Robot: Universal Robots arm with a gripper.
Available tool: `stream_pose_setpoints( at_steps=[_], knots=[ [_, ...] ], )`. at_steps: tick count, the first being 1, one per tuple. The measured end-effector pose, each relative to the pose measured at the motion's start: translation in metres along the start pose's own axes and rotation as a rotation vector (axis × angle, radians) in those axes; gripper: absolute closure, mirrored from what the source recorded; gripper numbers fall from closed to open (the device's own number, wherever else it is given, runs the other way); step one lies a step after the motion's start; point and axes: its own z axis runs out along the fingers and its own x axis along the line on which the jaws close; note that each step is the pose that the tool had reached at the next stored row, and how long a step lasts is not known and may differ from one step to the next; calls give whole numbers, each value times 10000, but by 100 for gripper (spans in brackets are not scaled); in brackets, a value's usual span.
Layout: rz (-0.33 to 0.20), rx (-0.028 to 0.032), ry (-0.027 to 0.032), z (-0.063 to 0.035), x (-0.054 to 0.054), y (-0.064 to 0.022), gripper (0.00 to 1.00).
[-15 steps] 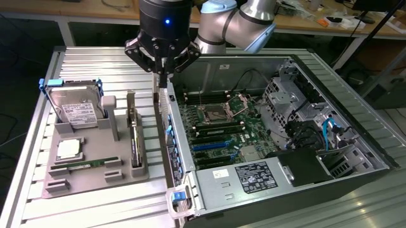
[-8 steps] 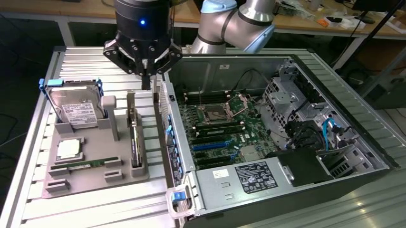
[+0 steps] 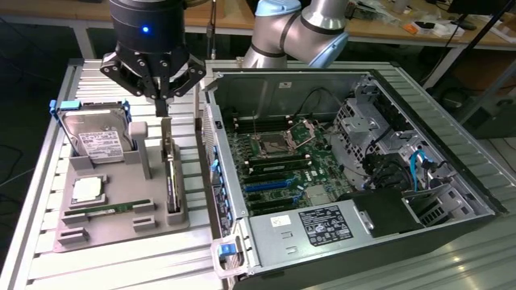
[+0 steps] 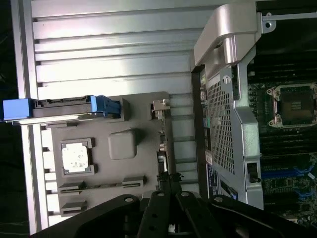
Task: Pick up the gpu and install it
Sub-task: 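Reach for the gpu, then pick up the gpu and move the gpu toward the slot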
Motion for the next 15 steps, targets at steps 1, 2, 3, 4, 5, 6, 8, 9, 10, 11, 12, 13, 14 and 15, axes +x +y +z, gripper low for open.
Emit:
stream_pose_setpoints(
  at_steps=[1,2,3,4,5,6,8,9,10,11,12,13,14,15],
  knots=[
    [0,0,1,1,22,-2,89],
    [0,-2,0,3,35,-4,89],
    [0,-1,0,3,35,-4,89],
    [-1,-1,1,3,35,-4,89],
    [-1,-1,1,3,34,-4,89],
    [-1,-1,1,3,35,-4,89],
    [-1,-1,1,2,35,-4,89],
    [-1,-1,1,3,35,-4,89],
    [0,0,2,2,35,-5,89],
    [1,-1,4,1,35,-6,89],
    [1,-3,2,2,35,-7,89],
    [0,-3,2,2,35,-7,83],
    [0,-4,1,3,35,-7,83],
    [0,-4,1,2,35,-7,76]
  ],
)
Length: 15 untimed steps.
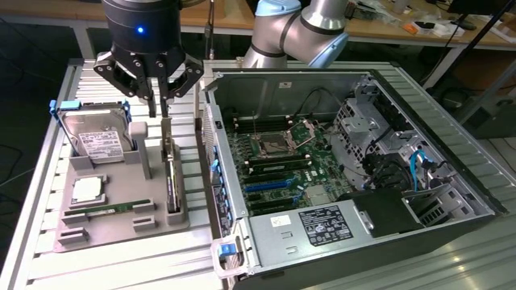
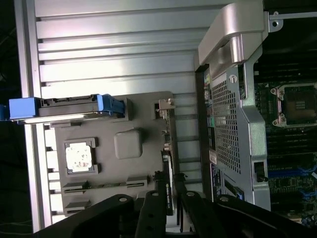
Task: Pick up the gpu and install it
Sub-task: 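Pick up the gpu and move the gpu toward the slot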
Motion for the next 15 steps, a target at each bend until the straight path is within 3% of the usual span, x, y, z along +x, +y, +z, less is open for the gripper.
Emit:
stream_pose_setpoints(
  at_steps=[6,12,15],
  knots=[
    [-88,16,1,5,0,-4,52],
    [-725,49,58,97,-1,-11,52],
    [-783,52,67,144,-3,-64,52]
  ],
)
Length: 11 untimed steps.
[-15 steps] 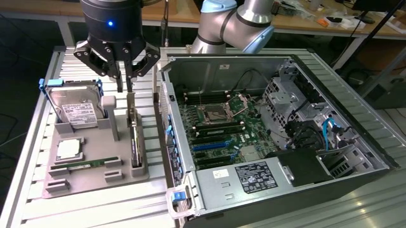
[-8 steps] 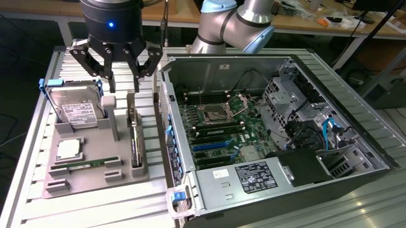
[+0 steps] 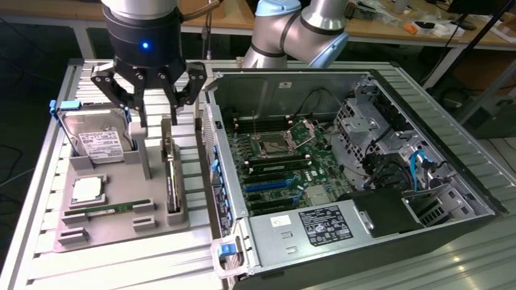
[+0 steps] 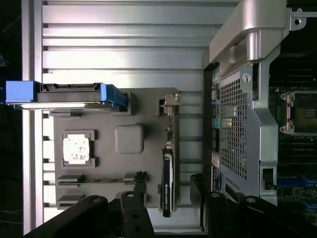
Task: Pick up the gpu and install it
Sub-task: 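Pick up the gpu and move the gpu toward the slot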
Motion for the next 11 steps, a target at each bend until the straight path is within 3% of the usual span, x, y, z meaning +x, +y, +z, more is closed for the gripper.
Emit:
stream_pose_setpoints(
  at_steps=[6,11],
  knots=[
    [-64,-2,7,103,1,-154,52],
    [-119,-2,12,191,-1,-214,52]
  ],
)
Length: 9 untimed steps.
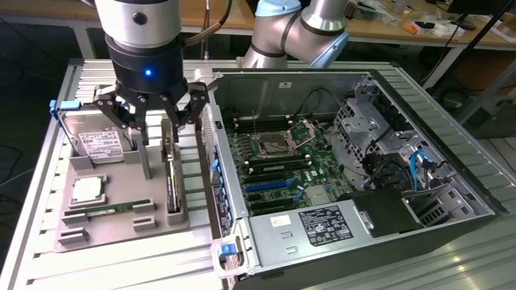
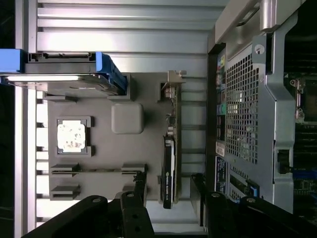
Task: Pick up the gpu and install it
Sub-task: 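Pick up the gpu and move the gpu toward the slot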
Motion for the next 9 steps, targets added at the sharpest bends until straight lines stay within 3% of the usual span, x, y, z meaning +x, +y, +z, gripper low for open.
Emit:
stream_pose_setpoints(
  at_steps=[9],
  knots=[
    [-69,27,4,169,-66,-14,52]
  ],
)
